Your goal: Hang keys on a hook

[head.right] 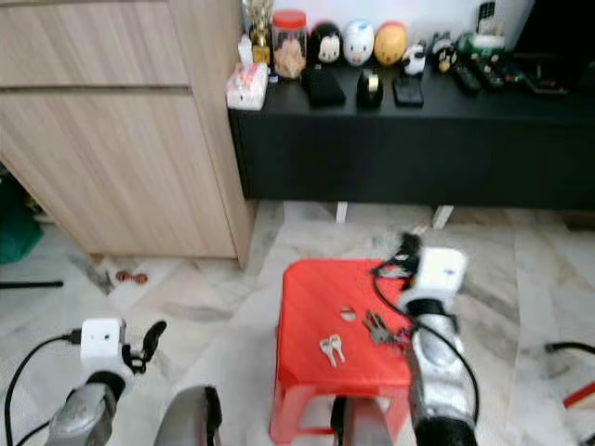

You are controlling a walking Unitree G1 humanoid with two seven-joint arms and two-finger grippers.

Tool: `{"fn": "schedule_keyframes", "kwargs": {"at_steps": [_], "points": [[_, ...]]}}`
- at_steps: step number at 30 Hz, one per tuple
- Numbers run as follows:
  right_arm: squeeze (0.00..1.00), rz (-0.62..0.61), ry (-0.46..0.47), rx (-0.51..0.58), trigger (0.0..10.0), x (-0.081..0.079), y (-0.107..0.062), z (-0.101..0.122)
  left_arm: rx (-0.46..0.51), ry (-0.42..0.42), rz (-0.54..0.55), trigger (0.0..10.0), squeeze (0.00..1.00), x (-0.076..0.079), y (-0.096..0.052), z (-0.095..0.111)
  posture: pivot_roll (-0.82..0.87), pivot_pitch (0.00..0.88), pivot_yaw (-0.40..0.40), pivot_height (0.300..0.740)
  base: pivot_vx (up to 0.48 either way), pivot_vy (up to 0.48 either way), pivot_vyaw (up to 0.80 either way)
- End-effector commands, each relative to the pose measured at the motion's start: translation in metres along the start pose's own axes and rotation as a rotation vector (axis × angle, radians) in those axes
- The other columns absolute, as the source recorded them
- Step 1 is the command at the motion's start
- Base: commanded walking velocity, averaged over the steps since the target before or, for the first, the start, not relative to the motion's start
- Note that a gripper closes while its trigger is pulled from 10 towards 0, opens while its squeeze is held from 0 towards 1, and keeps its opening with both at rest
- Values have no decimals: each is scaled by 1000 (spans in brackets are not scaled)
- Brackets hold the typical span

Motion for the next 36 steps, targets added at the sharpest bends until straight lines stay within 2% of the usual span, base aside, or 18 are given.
{"fn": "schedule_keyframes", "kwargs": {"at_steps": [1,4,5,6,7,10,13,18,20,21,27,28,29,30,31,32,33,36], "points": [[0,-42,-28,69,0,0,-3,17,8,-2,-1,10000,0,-1,3,0,-23,0,-24,600,0,0,0],[0,-44,-17,78,0,-5,-4,22,18,-11,-6,10000,0,0,5,2,-27,0,-28,600,0,0,0],[0,-21,3,81,3176,-14,-4,25,30,-22,-7,10000,0,1,8,3,-25,0,-33,600,0,0,0],[0,-21,3,81,3176,-14,-4,25,30,-22,-7,10000,0,1,8,3,-25,0,-33,600,0,0,0],[0,1,8,77,10000,-21,-4,27,36,-27,-5,10000,0,2,8,4,-25,0,-36,600,0,0,0],[0,105,46,57,10000,-45,-5,31,38,-26,-1,10000,0,3,9,3,-24,0,-45,600,0,0,0],[0,-24,193,-140,10000,-37,-2,9,33,-21,-1,10000,0,4,9,0,-21,0,-50,600,0,0,0],[0,177,30,-475,10000,-47,-9,-37,34,-23,0,10000,0,4,7,-3,-24,0,-53,600,0,0,0],[0,122,429,-379,10000,-49,5,-12,32,-24,0,10000,0,6,7,-4,-21,0,-59,600,0,0,0],[0,96,448,-348,10000,-46,8,-7,32,-25,2,10000,0,5,7,-4,-21,0,-59,600,0,0,0],[0,295,140,-244,10000,-57,14,10,29,-19,-5,10000,0,7,7,-6,-22,0,-55,600,0,0,0],[0,141,639,-359,10000,-54,16,4,30,-19,-5,10000,0,7,7,-6,-21,0,-56,600,0,0,0],[0,46,848,-413,10000,-50,15,-2,32,-19,-4,10000,0,6,8,-5,-21,0,-58,600,0,0,0],[0,46,848,-413,10000,-50,15,-2,32,-19,-4,10000,0,6,8,-5,-21,0,-58,600,0,0,0],[0,64,646,-424,10000,-47,15,-8,34,-19,-3,10000,0,6,8,-4,-23,0,-56,600,0,0,0],[0,193,278,-376,10000,-52,14,-6,35,-19,-1,10000,0,6,9,-4,-22,0,-54,600,0,0,0],[0,256,141,-339,10000,-56,13,-5,36,-19,-1,10000,0,6,9,-4,-20,0,-53,600,0,0,0],[0,-26,997,-434,10000,-52,16,-9,33,-18,-2,10000,0,7,8,-5,-24,0,-52,600,0,0,0]]}}
Point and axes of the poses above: a point about 5 cm out from each wrist's last joint towards the gripper, its own y axis pointing out of the wrist towards the gripper, its own z axis along the axis of the wrist's last joint, x = y × z, the point moved 2 cm from there along y, pointing out of the wrist towards the gripper, and after that the axes turned 5 degrees about y, right-handed, at the moved point
